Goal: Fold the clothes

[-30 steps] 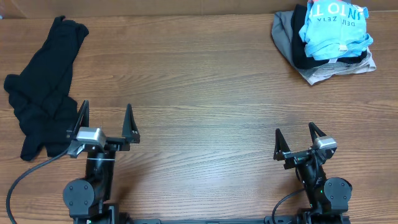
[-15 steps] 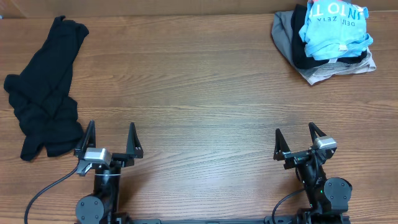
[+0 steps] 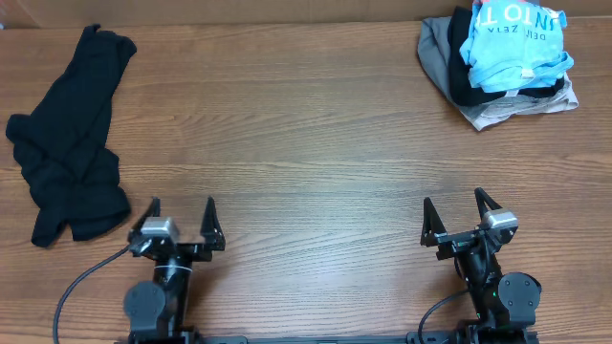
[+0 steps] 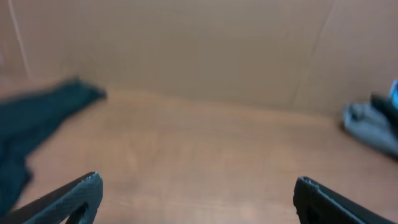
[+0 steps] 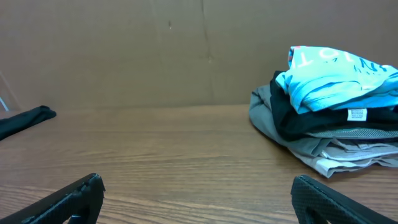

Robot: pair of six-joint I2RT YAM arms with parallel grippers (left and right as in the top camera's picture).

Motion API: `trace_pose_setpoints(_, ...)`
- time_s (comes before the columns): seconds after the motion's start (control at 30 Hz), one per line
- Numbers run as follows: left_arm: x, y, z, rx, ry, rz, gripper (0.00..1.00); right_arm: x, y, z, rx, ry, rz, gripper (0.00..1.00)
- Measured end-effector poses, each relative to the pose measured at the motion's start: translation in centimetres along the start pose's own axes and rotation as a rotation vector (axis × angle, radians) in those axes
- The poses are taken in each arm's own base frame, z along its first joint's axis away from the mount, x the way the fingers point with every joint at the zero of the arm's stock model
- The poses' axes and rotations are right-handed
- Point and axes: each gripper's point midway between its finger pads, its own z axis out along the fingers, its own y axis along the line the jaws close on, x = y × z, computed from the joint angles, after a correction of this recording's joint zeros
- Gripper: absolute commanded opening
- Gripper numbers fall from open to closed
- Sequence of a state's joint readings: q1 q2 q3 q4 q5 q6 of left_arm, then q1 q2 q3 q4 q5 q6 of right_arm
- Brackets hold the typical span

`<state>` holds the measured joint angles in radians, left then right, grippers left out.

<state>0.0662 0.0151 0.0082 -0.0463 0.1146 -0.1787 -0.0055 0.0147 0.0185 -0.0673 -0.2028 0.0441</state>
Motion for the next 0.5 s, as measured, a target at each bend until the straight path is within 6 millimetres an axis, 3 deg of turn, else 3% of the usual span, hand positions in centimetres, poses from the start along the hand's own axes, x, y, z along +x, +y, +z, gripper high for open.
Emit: trace_pose_setpoints(0.5,1.6,0.3,0.2,-0.013,0.069,-0.011,1.00,0.0,0.0,0.0,0.000,0.000,0.000,1.00)
